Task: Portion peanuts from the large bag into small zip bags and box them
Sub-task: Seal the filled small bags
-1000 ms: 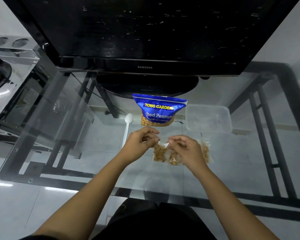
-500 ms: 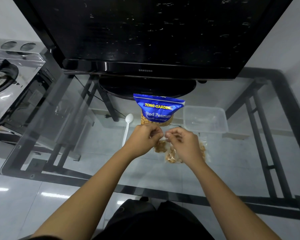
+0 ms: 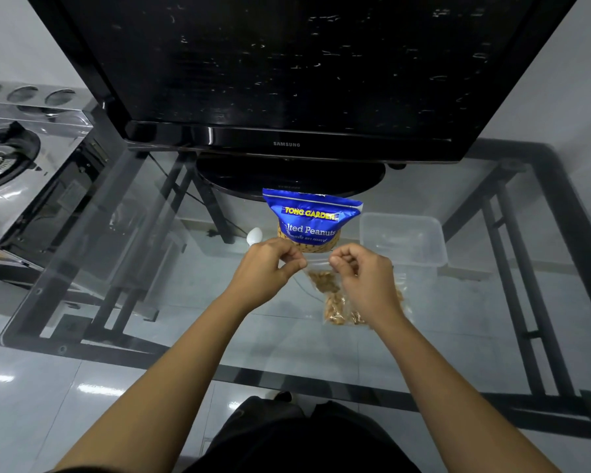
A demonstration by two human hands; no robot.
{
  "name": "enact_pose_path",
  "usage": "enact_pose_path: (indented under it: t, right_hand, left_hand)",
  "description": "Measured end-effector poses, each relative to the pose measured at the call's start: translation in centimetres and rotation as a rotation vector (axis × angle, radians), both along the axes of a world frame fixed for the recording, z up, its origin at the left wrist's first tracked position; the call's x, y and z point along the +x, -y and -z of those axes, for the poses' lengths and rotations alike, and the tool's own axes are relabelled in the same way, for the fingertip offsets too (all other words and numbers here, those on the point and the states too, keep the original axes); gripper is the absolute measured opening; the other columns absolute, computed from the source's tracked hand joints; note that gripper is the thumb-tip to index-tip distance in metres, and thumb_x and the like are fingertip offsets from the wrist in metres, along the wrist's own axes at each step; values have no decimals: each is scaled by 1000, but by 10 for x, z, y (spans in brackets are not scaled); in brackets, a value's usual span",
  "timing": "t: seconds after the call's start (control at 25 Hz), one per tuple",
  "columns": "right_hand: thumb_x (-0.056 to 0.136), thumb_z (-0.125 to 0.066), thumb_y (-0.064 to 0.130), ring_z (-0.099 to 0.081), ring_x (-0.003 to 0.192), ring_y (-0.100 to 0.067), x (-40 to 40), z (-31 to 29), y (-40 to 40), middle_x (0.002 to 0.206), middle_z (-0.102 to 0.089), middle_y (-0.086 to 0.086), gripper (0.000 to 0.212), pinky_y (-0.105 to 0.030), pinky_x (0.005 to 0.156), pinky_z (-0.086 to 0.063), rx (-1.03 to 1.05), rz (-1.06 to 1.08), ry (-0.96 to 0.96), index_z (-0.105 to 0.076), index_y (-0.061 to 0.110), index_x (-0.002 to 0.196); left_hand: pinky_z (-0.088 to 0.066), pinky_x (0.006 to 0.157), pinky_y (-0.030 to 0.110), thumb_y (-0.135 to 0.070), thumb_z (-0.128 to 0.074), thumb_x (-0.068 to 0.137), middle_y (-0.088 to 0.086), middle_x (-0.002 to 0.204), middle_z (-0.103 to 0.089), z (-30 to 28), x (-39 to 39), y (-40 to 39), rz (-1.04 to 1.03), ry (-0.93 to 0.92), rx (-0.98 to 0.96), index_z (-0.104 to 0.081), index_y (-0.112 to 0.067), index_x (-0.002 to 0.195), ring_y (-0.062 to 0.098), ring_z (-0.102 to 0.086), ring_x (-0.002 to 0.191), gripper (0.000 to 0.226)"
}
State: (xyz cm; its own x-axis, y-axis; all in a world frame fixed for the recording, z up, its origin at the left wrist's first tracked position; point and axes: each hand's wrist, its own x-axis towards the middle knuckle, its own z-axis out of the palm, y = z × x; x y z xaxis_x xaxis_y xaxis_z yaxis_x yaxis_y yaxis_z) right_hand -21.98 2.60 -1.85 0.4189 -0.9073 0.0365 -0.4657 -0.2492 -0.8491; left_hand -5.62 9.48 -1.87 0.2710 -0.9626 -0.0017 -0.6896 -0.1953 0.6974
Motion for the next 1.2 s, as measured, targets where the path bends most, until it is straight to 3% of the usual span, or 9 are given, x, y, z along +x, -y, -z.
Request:
enact_pose_path:
  t: [0.16, 0.36, 0.52, 0.64, 0.72, 0.84, 0.96, 1.04, 1.2]
  right_hand:
    - [84, -63, 13, -64, 71, -12, 0, -2, 3, 74, -68, 2, 6, -31, 70, -55, -2, -98, -4, -69, 13, 84]
    - [84, -64, 14, -65, 71, -12, 5, -4, 1, 77, -71, 1, 5, -34, 71, -55, -56, -108, -27, -69, 13, 84]
    - [83, -63, 11, -62, 68, -15, 7, -2, 2, 72, -67, 1, 5, -36, 67, -54, -92, -51, -18, -67, 12, 80]
    - [83, -63, 9, -60, 65, -11, 7, -1, 3, 69, -65, 2, 6, -30, 66, -52, -63, -33, 8, -66, 13, 79]
    - [84, -62, 10, -60, 66, -10, 8, -1, 3, 71, -66, 1, 6, -26, 67, -51, -31, -43, 7, -66, 12, 81]
    - [87, -61, 13, -64, 70, -7, 10, 1, 4, 76, -68, -1, 5, -23, 70, -53, 97, -80, 42, -65, 13, 86]
    - [89, -57, 13, -65, 73, -4, 13, 7, 6, 80, -67, 3, 6, -21, 74, -53, 371, -92, 165, -62, 16, 88]
    - [91, -55, 16, -66, 81, -9, 14, 19, 8, 89, -67, 2, 9, -26, 78, -52, 454, -91, 150, -62, 17, 95]
    - [90, -51, 12, -60, 99, -20, -4, 58, 16, 116, -61, -5, 31, -29, 83, -47, 202, -2, -285, -55, 15, 121]
  left_hand:
    - [-39, 71, 2, -28, -68, 83, -12, 88, -60, -4, 2, 0, 88, -47, -41, -69, -16, 95, 0, -56, 83, 17]
    - [-50, 73, 32, -27, -66, 84, -9, 82, -59, 1, -7, 5, 88, 21, -102, -66, -15, 85, 8, -56, 80, 12]
    - [-49, 78, 43, -31, -66, 83, -18, 76, -53, 5, 0, 3, 38, 42, -108, -64, -18, 82, 6, -54, 78, 13]
    - [-45, 80, 37, -33, -67, 83, -23, 71, -50, 6, 6, 1, 24, 63, -102, -64, -16, 80, -4, -50, 72, 17]
    - [-40, 71, 22, -32, -69, 81, -21, 70, -49, 4, 8, -1, -1, 54, -93, -63, -12, 78, -4, -49, 70, 20]
    - [-39, 62, 6, -27, -70, 80, -13, 78, -58, 8, 9, -7, -71, -197, -49, -61, -14, 79, -7, -54, 70, 16]
    - [-54, 81, 19, -18, -69, 81, 2, 102, -67, 30, 3, -17, -38, -677, 54, -59, -17, 100, 3, -65, 93, 22]
    - [-56, 84, 29, -11, -67, 83, 12, 100, -70, 51, -4, -22, -130, -751, 68, -60, -11, 101, 21, -69, 93, 20]
    - [-58, 80, 34, -16, -66, 84, 13, 86, -69, 83, -4, -25, -372, -676, 188, -63, -13, 96, 31, -68, 88, 12]
